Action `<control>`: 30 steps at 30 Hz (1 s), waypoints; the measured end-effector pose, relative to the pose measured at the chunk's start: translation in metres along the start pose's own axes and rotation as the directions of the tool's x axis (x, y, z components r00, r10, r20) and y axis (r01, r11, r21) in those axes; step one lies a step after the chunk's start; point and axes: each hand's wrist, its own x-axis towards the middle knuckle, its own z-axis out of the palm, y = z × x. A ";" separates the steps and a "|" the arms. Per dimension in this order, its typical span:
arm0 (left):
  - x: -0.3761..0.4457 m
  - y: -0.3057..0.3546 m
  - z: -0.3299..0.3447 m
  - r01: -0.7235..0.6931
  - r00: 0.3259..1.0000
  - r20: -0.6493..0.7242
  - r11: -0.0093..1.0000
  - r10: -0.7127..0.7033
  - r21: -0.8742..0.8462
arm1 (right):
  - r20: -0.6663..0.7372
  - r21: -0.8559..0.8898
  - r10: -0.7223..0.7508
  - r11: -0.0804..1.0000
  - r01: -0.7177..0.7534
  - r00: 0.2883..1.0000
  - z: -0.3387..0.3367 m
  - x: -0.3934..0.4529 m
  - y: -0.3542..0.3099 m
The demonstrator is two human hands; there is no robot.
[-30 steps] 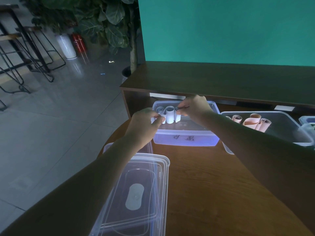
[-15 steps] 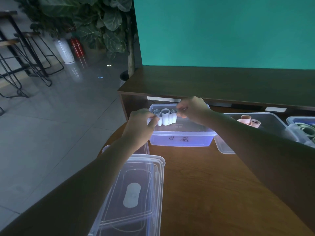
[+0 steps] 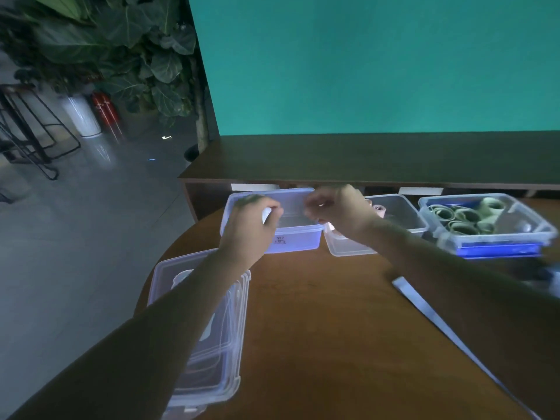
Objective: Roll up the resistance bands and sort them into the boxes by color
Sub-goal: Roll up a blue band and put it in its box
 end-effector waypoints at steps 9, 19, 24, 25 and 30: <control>-0.076 0.118 0.023 0.129 0.969 0.220 0.988 -0.108 -0.081 | -0.136 0.036 0.139 0.990 -0.135 0.981 -0.070 -0.172 0.051; -0.180 0.238 0.065 0.096 0.866 0.500 0.981 0.001 -0.169 | -0.330 -0.394 0.011 0.907 -0.148 0.944 -0.116 -0.342 0.111; -0.199 0.265 0.104 0.060 0.821 0.570 0.997 -0.018 -0.055 | -0.458 -0.310 0.044 0.928 -0.205 0.888 -0.119 -0.384 0.127; -0.198 0.265 0.112 0.080 0.807 0.587 0.997 -0.070 0.009 | -0.476 -0.288 0.077 0.928 -0.238 0.876 -0.117 -0.389 0.133; -0.162 0.236 0.137 0.105 0.818 0.539 0.974 -0.201 0.203 | -0.486 -0.308 0.106 0.908 -0.284 0.868 -0.106 -0.395 0.156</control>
